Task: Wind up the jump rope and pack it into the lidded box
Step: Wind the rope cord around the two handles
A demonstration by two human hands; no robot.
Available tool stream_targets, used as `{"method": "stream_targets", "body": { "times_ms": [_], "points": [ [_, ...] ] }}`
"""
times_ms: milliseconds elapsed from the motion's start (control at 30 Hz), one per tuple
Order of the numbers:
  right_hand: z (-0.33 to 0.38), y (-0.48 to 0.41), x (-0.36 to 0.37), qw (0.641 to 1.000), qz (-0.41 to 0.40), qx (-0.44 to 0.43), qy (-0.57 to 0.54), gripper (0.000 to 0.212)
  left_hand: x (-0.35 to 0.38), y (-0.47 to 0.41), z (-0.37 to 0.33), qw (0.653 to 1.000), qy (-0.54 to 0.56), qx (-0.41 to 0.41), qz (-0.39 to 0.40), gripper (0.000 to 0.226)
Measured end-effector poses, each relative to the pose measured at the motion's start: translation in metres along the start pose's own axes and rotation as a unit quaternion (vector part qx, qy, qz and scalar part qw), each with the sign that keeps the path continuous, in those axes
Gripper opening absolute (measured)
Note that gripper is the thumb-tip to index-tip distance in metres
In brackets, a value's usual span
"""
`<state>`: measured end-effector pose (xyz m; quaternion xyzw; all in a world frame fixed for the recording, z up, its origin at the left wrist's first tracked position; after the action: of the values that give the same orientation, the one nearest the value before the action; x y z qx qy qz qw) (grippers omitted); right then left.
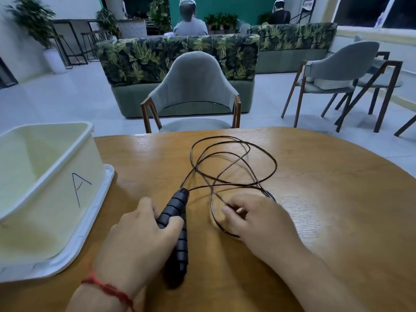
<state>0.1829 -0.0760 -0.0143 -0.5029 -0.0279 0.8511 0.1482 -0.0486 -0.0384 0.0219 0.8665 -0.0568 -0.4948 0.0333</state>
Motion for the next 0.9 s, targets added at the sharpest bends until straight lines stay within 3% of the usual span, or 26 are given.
{"method": "stream_targets", "body": {
  "times_ms": [133,267,400,567,633,733,800,867,900],
  "points": [
    [-0.013,-0.004,-0.007,0.997,-0.021,0.051,0.044,0.027,0.006,-0.003,0.003,0.999,-0.005,-0.012,0.041,0.035],
    [-0.016,-0.005,-0.004,0.997,-0.008,0.067,0.048,0.028,0.003,-0.007,0.004,0.999,-0.049,-0.007,-0.023,0.03],
    [-0.013,-0.003,0.0,0.997,-0.009,0.057,0.049,0.03,0.015,0.004,-0.017,0.983,-0.177,0.035,-0.035,0.06],
    [-0.024,-0.007,-0.017,0.994,-0.062,0.089,0.025,0.025,0.018,-0.003,-0.014,0.98,-0.197,0.037,-0.013,0.034],
    [-0.031,-0.007,-0.029,0.989,-0.092,0.114,0.033,0.024,0.009,-0.006,-0.005,0.982,-0.187,0.016,-0.005,0.037],
    [-0.039,-0.008,-0.048,0.981,-0.148,0.127,0.01,0.026,-0.007,-0.013,0.013,0.994,-0.105,-0.025,-0.007,0.043],
    [-0.045,-0.009,-0.059,0.973,-0.185,0.136,-0.021,0.027,-0.02,-0.017,0.021,0.999,-0.007,-0.037,-0.023,0.034],
    [-0.06,-0.015,-0.063,0.966,-0.181,0.175,-0.062,0.032,-0.027,-0.021,0.025,0.987,0.154,-0.036,-0.005,0.031],
    [-0.069,-0.019,-0.063,0.96,-0.159,0.21,-0.096,0.042,-0.028,-0.022,0.026,0.965,0.257,-0.039,0.025,0.037]
  ]
}}
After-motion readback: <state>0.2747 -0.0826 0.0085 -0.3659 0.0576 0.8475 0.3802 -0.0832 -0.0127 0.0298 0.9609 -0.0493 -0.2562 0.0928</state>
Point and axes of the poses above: each hand's wrist, its own y-axis away from the middle knuckle, its own x-axis out of the palm, z = x × y, the point moved 4 cm from there along -y, towards the middle knuckle, and after that the axes turned 1 degree about y, right-handed, at the moved point
